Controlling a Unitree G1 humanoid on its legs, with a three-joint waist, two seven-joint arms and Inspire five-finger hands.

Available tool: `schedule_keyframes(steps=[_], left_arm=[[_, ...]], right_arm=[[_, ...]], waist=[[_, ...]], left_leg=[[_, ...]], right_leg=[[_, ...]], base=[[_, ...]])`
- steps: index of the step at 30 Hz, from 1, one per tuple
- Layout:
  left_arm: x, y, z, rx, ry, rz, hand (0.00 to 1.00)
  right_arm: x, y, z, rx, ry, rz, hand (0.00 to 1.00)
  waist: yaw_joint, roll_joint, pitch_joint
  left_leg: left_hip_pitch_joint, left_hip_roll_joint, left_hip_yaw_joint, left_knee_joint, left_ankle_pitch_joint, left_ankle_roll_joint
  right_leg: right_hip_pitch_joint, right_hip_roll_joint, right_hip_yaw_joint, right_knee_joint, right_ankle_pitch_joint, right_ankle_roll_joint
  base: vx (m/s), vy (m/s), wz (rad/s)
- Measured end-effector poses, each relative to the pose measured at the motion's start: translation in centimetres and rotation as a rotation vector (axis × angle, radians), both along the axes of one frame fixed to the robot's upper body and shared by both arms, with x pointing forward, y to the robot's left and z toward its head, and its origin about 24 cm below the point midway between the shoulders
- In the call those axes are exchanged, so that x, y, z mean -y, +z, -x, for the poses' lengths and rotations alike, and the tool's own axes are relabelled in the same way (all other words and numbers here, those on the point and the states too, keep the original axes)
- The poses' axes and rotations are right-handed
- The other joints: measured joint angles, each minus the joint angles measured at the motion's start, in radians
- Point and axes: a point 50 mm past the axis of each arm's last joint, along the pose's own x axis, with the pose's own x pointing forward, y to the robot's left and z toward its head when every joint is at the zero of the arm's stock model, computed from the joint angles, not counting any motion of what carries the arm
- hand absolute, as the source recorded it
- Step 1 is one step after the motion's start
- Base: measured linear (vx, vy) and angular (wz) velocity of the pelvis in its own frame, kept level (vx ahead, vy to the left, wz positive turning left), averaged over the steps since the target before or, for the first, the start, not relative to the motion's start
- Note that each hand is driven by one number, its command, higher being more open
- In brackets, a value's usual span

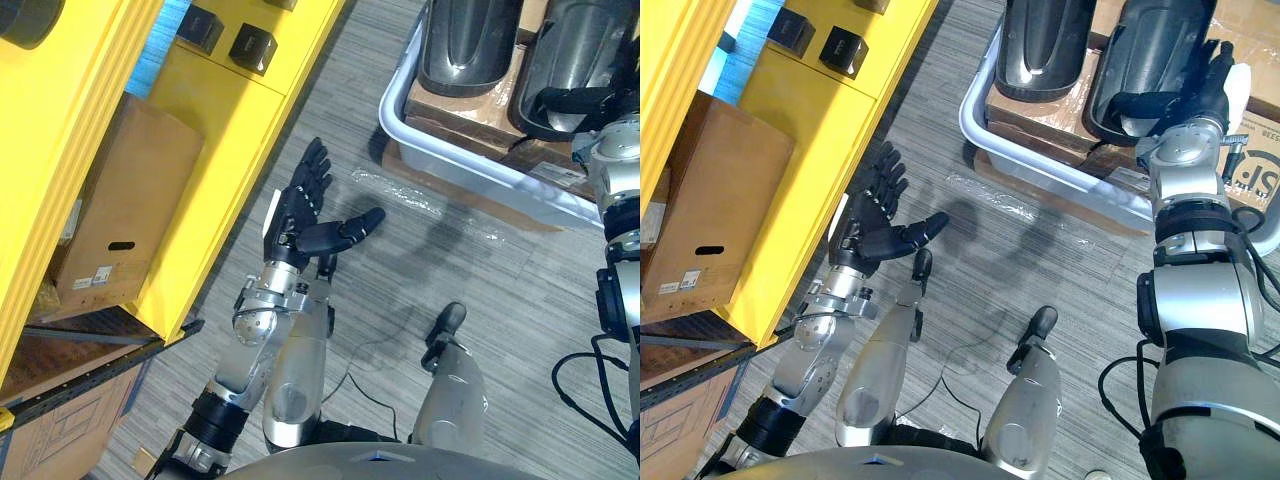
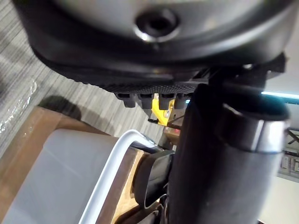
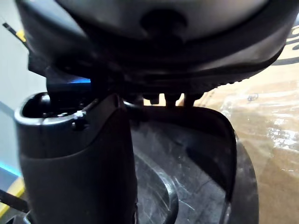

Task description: Walk over and take three plastic housings, then place them on the shelf

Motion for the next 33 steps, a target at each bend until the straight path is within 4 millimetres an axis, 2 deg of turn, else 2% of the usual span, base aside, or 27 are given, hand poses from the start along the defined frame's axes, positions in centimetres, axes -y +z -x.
schedule_keyframes(steps=[8,15,19,25,30,33], left_arm=[[0.2,-0.6,0.5,-0.03,-0.005,0.011,1.0],[0.1,-0.7,0.4,-0.032,-0.003,0.016,1.0],[-0.1,-0.8,0.5,-0.038,0.004,0.012,1.0],[-1.1,-1.7,0.9,-0.071,0.032,-0.018,1.0],[-2.7,-2.2,1.0,-0.111,0.082,0.022,1.0],[-3.8,-2.3,1.2,-0.103,0.103,0.048,1.0]], right_arm=[[1.7,0.3,1.1,-0.096,-0.13,0.037,0.0],[2.9,-0.3,1.9,-0.143,-0.197,-0.034,0.0],[3.6,-1.1,2.7,-0.104,-0.306,-0.143,0.0],[5.3,-1.3,4.4,-0.032,-0.492,-0.243,0.0],[7.5,-0.2,6.7,0.069,-0.621,-0.206,0.0],[7.7,0.7,6.7,0.145,-0.603,-0.139,0.0]], waist=[[0.006,0.005,-0.001],[0.002,0.009,-0.001],[0.0,0.021,-0.006],[-0.012,0.025,-0.005],[-0.026,0.028,-0.006],[-0.053,0.027,-0.006]], left_leg=[[0.001,0.0,-0.009,-0.004,0.011,-0.002],[0.021,0.002,0.0,-0.007,0.015,-0.002],[0.049,0.002,0.008,-0.026,0.018,-0.001],[0.056,0.001,0.01,-0.063,0.042,-0.001],[0.073,-0.003,0.019,-0.067,0.049,-0.001],[0.109,-0.002,0.023,-0.078,0.05,-0.001]], right_leg=[[0.001,-0.005,-0.016,0.017,-0.006,-0.005],[0.015,-0.005,-0.011,0.018,-0.006,-0.005],[0.029,-0.007,-0.007,0.017,-0.008,-0.006],[0.019,-0.011,-0.006,0.021,-0.007,-0.005],[0.016,-0.022,0.006,0.044,-0.012,-0.002],[0.042,-0.023,0.008,0.05,-0.022,-0.002]], base=[[-0.05,-0.034,0.04],[-0.01,-0.04,-0.02],[-0.02,-0.041,-0.03],[-0.04,-0.038,0.01],[-0.02,-0.049,-0.03],[-0.02,-0.052,-0.03]])
